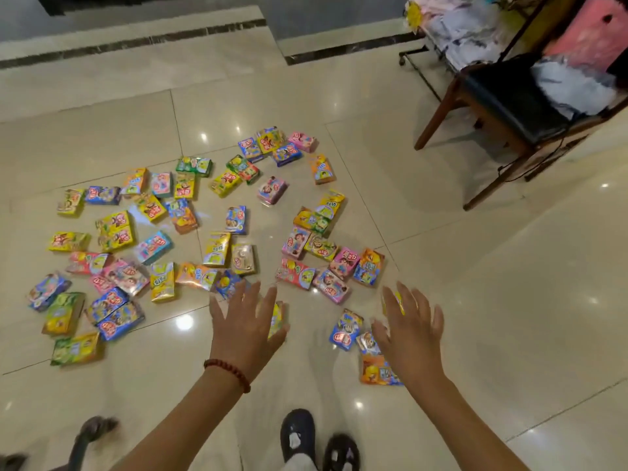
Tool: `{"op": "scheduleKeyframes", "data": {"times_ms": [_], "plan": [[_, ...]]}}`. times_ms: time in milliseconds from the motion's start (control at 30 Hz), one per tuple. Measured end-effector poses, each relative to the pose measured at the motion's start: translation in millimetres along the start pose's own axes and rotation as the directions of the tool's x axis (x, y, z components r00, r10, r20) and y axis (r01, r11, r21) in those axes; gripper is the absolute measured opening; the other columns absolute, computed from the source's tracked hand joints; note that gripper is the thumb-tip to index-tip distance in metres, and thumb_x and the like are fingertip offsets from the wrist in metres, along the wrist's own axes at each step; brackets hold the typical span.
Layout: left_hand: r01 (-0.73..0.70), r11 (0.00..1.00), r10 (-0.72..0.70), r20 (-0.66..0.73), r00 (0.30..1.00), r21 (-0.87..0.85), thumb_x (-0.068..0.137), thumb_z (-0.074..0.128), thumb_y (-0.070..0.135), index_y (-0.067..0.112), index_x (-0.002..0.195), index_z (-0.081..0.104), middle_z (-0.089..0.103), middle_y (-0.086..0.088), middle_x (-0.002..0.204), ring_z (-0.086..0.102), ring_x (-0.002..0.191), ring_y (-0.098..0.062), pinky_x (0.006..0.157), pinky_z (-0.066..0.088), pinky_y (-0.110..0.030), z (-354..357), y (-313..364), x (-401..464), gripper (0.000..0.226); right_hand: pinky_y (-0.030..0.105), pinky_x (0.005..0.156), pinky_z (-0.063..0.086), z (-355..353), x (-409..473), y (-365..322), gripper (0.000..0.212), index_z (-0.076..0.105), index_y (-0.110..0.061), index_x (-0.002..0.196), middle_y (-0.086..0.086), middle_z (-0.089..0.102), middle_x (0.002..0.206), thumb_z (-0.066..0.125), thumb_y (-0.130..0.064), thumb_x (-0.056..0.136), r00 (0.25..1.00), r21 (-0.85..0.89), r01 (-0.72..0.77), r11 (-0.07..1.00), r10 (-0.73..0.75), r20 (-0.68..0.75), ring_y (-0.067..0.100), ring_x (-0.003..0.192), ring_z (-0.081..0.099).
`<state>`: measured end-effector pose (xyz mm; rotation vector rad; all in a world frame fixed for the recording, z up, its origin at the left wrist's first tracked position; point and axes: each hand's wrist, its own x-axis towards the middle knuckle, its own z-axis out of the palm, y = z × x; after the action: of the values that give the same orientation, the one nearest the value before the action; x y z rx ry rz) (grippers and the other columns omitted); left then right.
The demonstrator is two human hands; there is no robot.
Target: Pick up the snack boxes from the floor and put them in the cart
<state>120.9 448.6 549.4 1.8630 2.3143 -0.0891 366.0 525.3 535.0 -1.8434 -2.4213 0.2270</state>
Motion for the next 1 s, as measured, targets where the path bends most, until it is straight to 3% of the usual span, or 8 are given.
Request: {"op": "scheduleKeyframes", "data": {"times_ms": [100,233,333,433,533,667,800,1000], "plan": [[0.009,1.0,-0.007,0.114,0.993,-0.019,0.057,0.081,0.052,0.019,0.126,0.044,0.062,-0.015,0.122,0.06,0.111,-0.037,0.082,0.042,-0.069,79,-3,23,0.085,0.057,0.092,0.043,81,10,13,0.059,0.068,-0.011,0.115,0.014,0.065,0.121,0.032,-0.05,0.087,0.999,0.02,-0.008,1.0,0.007,0.034,0.028,0.117,0.041],[0.009,1.0,-0.008,0.204,0.979,0.0,0.065,0.075,0.054,0.017,0.134,0.05,0.059,-0.017,0.127,0.055,0.117,-0.039,0.086,0.039,-0.07,209,-7,56,0.083,0.062,0.083,0.047,217,17,33,0.059,0.068,-0.011,0.114,0.014,0.065,0.119,0.039,-0.047,0.078,0.981,0.016,-0.054,0.998,0.05,0.188,0.027,0.114,0.039],[0.109,0.994,-0.106,0.255,0.961,0.002,0.084,0.05,0.06,0.026,0.15,0.02,0.028,-0.011,0.153,0.023,0.142,-0.033,0.106,0.018,-0.065,301,-16,74,0.08,0.062,0.083,0.048,320,16,49,0.06,0.068,-0.012,0.113,0.013,0.066,0.117,0.038,-0.048,0.076,0.951,-0.002,-0.091,0.996,0.088,0.297,0.03,0.113,0.043],[0.15,0.988,-0.153,0.272,0.95,0.031,0.09,0.035,0.063,0.03,0.151,-0.003,0.01,-0.005,0.159,0.006,0.146,-0.026,0.112,0.008,-0.057,384,-31,91,0.079,0.063,0.078,0.049,411,18,66,0.063,0.069,-0.009,0.112,0.017,0.067,0.114,0.038,-0.05,0.075,0.914,-0.043,-0.068,0.997,0.08,0.398,0.037,0.104,0.062],[0.191,0.98,-0.197,0.27,0.943,0.048,0.089,0.041,0.061,0.026,0.151,0.013,0.024,-0.009,0.154,0.016,0.143,-0.028,0.11,0.017,-0.055,460,-54,105,0.076,0.061,0.08,0.05,493,21,86,0.067,0.067,-0.002,0.111,0.022,0.064,0.114,0.04,-0.052,0.075,0.921,-0.047,-0.065,0.997,0.078,0.381,0.036,0.108,0.05],[0.378,0.925,-0.359,0.229,0.905,-0.043,0.072,0.057,0.068,0.016,0.146,0.03,0.047,-0.022,0.134,0.042,0.122,-0.04,0.094,0.04,-0.05,546,-90,134,0.094,0.064,0.088,0.042,578,34,101,0.09,0.06,0.014,0.114,0.035,0.056,0.121,0.07,-0.062,0.068,0.915,-0.088,-0.213,0.973,0.231,0.332,0.044,0.115,0.047],[0.538,0.797,-0.462,0.298,0.835,-0.274,0.039,0.057,0.082,0.012,0.142,0.025,0.054,-0.021,0.111,0.053,0.1,-0.038,0.082,0.048,-0.045,599,-101,156,0.128,0.061,0.095,0.036,621,40,100,0.128,0.047,0.021,0.123,0.039,0.047,0.13,0.02,-0.09,0.065,0.882,-0.086,-0.371,0.925,0.379,0.28,0.048,0.119,0.045],[0.563,0.656,-0.467,0.316,0.826,-0.502,0.024,0.073,0.075,0.019,0.134,0.034,0.06,-0.006,0.113,0.059,0.096,-0.025,0.077,0.055,-0.042,620,-87,154,0.13,0.056,0.11,0.021,634,28,111,0.14,0.025,0.014,0.141,0.034,0.026,0.148,0.033,-0.096,0.056,0.881,-0.061,-0.447,0.892,0.451,0.142,0.045,0.136,0.026]]}}
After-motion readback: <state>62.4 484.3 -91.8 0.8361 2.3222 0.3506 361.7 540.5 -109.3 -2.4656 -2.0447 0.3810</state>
